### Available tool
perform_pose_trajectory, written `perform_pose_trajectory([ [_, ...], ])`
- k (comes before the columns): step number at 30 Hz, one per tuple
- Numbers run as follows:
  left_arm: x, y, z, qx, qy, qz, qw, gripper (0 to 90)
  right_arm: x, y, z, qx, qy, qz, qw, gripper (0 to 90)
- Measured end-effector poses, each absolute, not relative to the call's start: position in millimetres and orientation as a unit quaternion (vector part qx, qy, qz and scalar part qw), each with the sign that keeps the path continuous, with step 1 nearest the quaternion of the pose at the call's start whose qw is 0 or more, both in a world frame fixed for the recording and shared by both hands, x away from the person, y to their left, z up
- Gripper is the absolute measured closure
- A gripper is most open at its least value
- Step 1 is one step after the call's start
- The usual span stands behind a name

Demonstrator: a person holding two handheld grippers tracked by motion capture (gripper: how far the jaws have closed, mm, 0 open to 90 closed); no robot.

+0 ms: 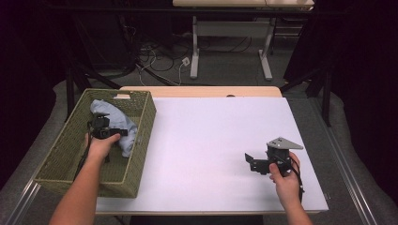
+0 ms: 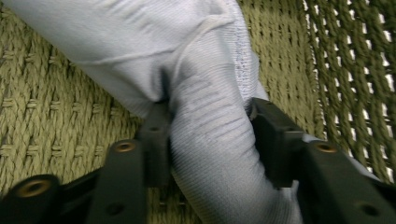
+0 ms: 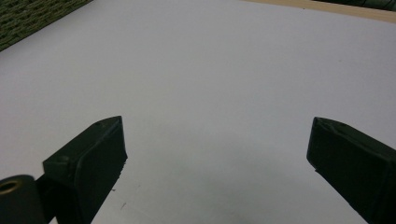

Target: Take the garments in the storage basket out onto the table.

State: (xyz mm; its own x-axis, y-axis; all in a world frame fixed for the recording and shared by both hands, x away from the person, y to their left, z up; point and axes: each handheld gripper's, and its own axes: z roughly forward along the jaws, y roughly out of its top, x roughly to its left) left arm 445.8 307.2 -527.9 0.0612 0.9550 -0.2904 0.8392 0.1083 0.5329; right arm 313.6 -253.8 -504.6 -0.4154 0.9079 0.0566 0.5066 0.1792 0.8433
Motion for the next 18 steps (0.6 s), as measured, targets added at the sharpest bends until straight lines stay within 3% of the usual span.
perform_pose_trajectory([
  [6, 444.3, 306.0, -518.3, 0.670, 0.674, 0.096, 0.297, 64.3, 314.1, -252.5, -506.0, 0.483, 0.733, 0.416, 0.239, 4.5],
  [18, 432.8, 310.6, -490.4, 0.665, 0.664, 0.162, 0.303, 65.5, 313.8, -252.1, -506.2, 0.486, 0.732, 0.414, 0.238, 4.6],
])
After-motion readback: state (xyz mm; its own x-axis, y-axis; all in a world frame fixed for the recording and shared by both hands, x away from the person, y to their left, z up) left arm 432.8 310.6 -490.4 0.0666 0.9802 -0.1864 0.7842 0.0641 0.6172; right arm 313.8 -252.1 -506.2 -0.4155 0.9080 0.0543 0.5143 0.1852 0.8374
